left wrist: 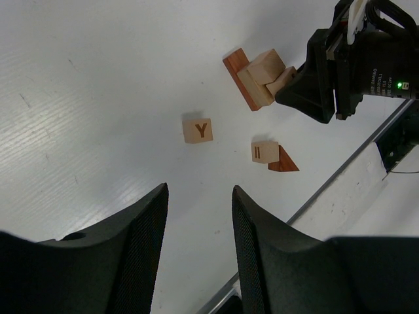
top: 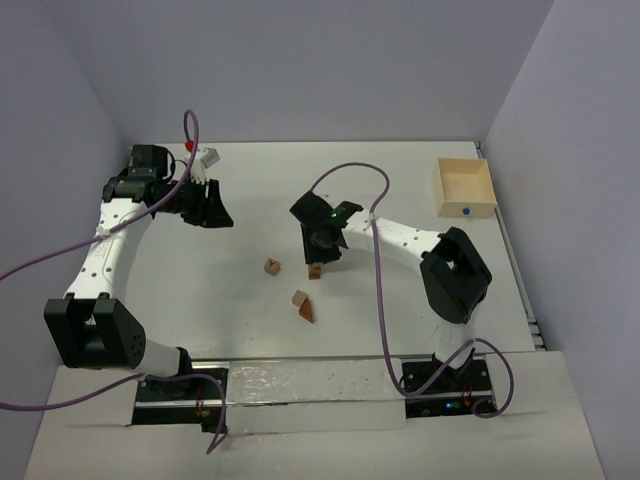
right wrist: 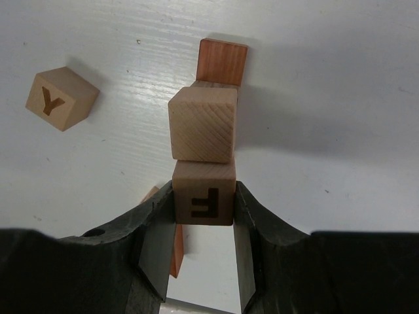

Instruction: Build the wood block tower

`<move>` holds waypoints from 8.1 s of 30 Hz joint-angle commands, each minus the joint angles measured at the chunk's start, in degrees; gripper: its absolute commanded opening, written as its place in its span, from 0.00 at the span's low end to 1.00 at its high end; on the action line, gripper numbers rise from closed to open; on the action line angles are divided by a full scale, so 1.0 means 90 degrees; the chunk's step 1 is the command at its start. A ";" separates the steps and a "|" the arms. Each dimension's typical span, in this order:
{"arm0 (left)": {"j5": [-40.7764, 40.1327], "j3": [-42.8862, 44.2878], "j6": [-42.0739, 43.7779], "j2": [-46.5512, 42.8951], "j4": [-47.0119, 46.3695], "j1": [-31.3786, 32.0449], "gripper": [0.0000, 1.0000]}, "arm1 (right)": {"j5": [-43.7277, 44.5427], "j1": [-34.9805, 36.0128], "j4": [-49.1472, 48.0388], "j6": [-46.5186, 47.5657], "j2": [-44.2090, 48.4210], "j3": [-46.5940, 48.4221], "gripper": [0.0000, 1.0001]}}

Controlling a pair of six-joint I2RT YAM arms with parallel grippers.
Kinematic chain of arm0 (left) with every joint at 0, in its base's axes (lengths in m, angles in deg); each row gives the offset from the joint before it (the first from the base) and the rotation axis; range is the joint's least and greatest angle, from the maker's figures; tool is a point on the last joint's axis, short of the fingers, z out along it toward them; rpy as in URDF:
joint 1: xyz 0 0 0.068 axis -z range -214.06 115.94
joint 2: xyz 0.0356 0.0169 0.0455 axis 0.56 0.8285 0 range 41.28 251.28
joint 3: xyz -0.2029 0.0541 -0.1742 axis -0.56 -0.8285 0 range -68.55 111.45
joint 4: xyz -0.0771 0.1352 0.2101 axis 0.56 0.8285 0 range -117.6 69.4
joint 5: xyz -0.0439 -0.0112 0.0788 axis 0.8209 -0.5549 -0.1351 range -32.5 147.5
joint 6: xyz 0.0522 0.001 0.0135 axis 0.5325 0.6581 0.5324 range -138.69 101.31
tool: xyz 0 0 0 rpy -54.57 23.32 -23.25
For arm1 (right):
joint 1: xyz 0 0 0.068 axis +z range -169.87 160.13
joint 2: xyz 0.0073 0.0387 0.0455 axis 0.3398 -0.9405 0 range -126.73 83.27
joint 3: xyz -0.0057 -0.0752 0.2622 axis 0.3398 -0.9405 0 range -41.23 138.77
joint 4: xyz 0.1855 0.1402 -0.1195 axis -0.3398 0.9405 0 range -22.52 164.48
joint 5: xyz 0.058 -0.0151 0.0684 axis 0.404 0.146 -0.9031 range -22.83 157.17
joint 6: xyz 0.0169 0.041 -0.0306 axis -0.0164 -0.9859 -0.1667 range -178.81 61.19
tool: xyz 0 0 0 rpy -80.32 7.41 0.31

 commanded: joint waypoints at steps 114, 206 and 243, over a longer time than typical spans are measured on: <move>-0.0283 -0.0358 -0.0359 -0.0475 -0.1234 0.0942 0.39 | 0.0382 -0.3450 -0.0512 0.2417 0.2188 -0.0540 0.86; -0.3284 -0.0175 -0.1071 0.2481 -0.0954 0.3042 0.61 | 0.0336 -0.3626 -0.0388 0.4111 0.3665 -0.2099 0.94; -0.3899 0.0519 -0.0356 0.2284 -0.0816 0.3157 0.11 | 0.0244 -0.3620 -0.0456 0.4135 0.3665 -0.2080 0.94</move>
